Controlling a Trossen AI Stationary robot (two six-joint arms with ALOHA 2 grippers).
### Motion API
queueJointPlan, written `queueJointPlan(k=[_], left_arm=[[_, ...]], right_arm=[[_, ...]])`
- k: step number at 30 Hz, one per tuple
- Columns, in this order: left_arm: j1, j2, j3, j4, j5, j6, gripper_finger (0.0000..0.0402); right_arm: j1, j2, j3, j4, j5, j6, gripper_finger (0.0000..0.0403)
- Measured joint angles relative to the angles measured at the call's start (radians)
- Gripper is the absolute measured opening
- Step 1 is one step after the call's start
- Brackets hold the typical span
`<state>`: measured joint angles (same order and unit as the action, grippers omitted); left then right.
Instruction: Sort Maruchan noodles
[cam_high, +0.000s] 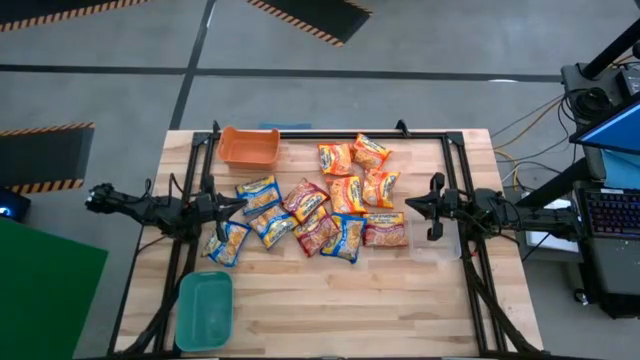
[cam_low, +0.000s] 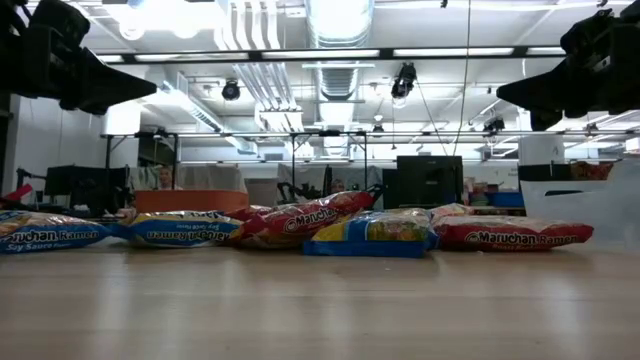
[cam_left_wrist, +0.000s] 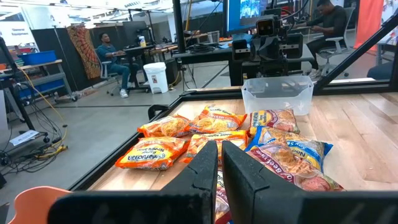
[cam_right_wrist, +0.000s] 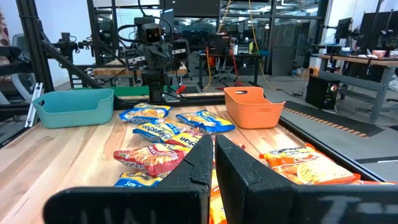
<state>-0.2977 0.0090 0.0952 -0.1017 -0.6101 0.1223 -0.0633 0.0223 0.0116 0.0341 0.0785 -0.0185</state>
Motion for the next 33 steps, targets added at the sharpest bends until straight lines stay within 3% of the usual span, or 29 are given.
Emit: queueJointPlan(k=[4,8,14,16,22,27,33], left_arm=[[0.0,0.0,0.0,0.016,0.0,-0.015,0.0006],[-0.001,0.001,0.001,0.217,0.022,-0.318,0.0006],[-0.002,0.046,0.001,0.483,0.402,-0.277,0.0006],[-0.002,0.085,0.001,0.588,0.462,-0.248,0.0006],[-0.002,0.252,0.003,0.792,0.463,-0.131,0.0006],[-0.002,0.384,0.024,0.957,0.462,-0.051,0.0006],[-0.002,0.482,0.083,0.958,0.461,-0.052,0.0006]], right_arm=[[0.0,0.0,0.0,0.001,0.0,0.0,0.0009],[0.0,0.0,0.0,0.052,0.003,0.06,0.0009],[-0.02,0.02,0.0,0.07,0.03,0.271,0.0009],[-0.02,0.033,0.0,0.113,0.042,0.298,0.0009],[-0.021,0.092,0.008,0.298,0.068,0.334,0.0009],[-0.021,0.169,0.085,0.274,0.133,0.387,0.0009],[-0.064,0.309,0.266,0.06,0.24,0.386,0.0009]])
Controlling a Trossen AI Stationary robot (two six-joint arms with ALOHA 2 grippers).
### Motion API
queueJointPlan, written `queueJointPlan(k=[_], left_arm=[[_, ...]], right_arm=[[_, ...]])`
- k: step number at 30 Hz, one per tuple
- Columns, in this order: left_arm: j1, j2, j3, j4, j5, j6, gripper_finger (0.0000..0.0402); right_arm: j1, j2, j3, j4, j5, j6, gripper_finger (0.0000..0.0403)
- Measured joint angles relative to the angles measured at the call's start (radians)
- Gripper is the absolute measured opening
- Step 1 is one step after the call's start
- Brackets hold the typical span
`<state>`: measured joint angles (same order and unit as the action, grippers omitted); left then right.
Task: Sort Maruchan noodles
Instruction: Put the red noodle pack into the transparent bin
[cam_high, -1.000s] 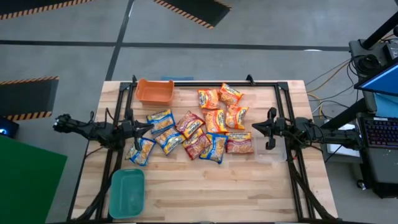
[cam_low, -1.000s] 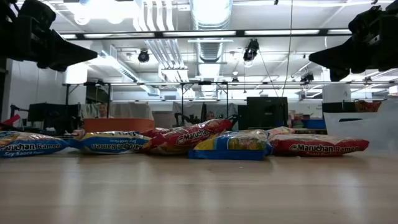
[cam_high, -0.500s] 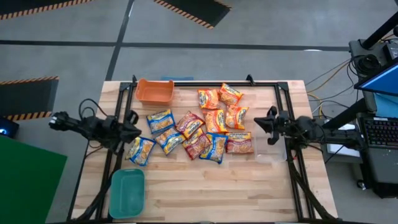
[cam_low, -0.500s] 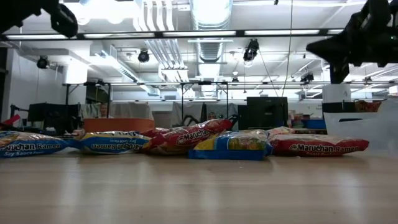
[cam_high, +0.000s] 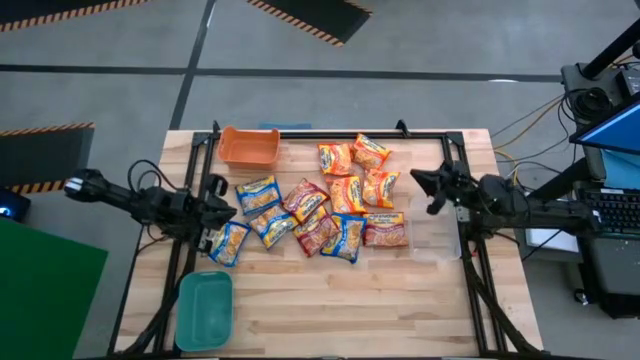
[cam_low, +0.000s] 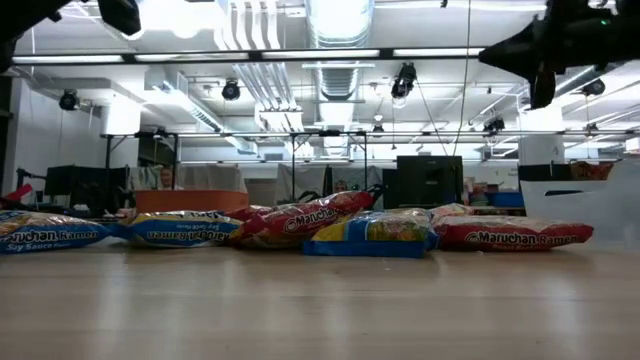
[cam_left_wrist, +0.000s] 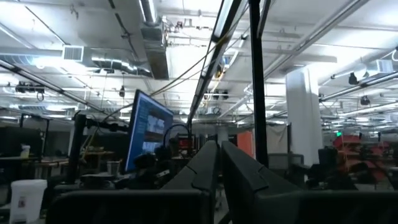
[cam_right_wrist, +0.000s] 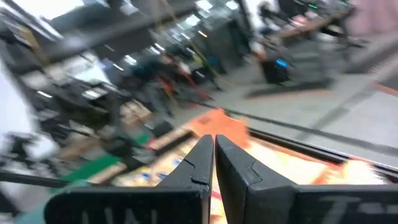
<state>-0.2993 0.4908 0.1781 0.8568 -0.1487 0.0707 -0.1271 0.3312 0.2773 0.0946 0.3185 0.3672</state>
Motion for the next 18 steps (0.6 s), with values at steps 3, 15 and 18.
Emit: queueJointPlan(k=[3,15,18], left_arm=[[0.001,0.046,0.029,-0.002,-0.008,0.023,0.0006],[0.001,0.364,0.3,-0.222,-0.058,-0.049,0.0006],[0.001,0.452,0.391,-0.443,-0.124,-0.107,0.0006]], right_arm=[[-0.047,0.075,0.116,-0.142,0.007,0.0,0.0009],[-0.113,0.295,0.358,-0.309,-0.044,0.039,0.0009],[-0.113,0.337,0.386,-0.312,-0.076,0.04,0.0009]])
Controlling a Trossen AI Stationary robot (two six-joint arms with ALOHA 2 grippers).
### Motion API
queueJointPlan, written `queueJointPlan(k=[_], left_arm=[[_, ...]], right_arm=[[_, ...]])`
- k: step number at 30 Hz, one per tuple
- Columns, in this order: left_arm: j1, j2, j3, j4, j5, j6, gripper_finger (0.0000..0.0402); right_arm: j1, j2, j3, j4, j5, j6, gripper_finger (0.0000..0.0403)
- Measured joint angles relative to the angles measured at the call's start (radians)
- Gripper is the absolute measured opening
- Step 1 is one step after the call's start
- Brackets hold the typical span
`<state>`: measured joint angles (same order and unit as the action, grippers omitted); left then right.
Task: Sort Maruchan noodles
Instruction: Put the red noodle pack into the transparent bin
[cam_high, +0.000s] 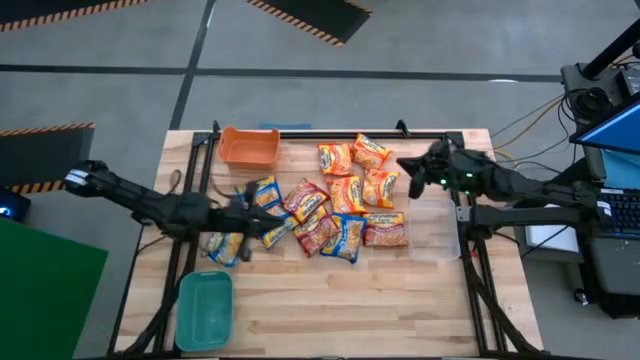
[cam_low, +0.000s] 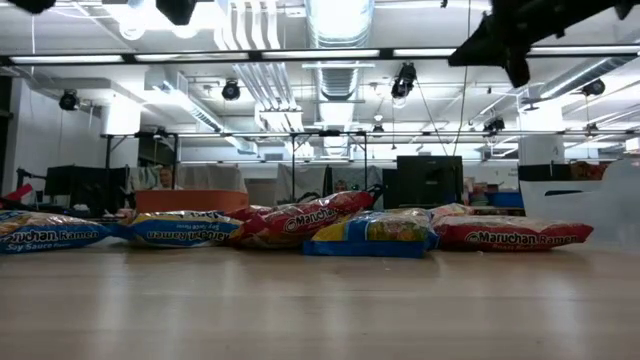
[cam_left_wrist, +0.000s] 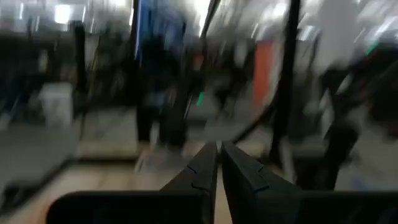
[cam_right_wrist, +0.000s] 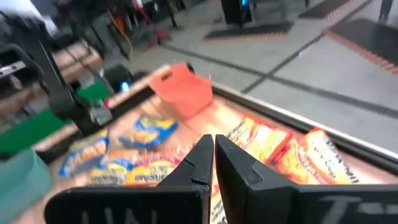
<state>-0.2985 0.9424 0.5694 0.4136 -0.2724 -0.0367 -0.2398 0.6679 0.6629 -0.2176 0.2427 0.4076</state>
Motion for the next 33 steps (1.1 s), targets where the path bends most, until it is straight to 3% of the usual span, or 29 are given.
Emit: queueJointPlan(k=[3,6,10,19,25,33], left_arm=[[0.003,0.1,0.08,-0.222,-0.06,-0.042,0.0006],[0.015,0.209,0.147,-0.42,-0.052,-0.051,0.0006],[0.047,0.348,0.208,-0.547,-0.037,-0.048,0.0006],[0.173,0.582,0.253,-0.569,0.129,-0.025,0.0003],[0.184,0.654,0.253,-0.57,0.166,-0.028,0.0],[0.185,0.66,0.253,-0.568,0.181,-0.063,0.0]], right_arm=[[0.0,0.054,0.024,-0.035,-0.02,0.008,0.0009],[-0.012,0.11,0.061,-0.045,-0.043,0.029,0.0009],[-0.061,0.203,0.111,-0.093,-0.144,0.038,0.0009],[-0.147,0.393,0.171,-0.098,-0.344,0.026,0.0009],[-0.147,0.493,0.182,-0.095,-0.357,0.013,0.0009],[-0.146,0.61,0.221,-0.092,-0.356,-0.007,0.0009]])
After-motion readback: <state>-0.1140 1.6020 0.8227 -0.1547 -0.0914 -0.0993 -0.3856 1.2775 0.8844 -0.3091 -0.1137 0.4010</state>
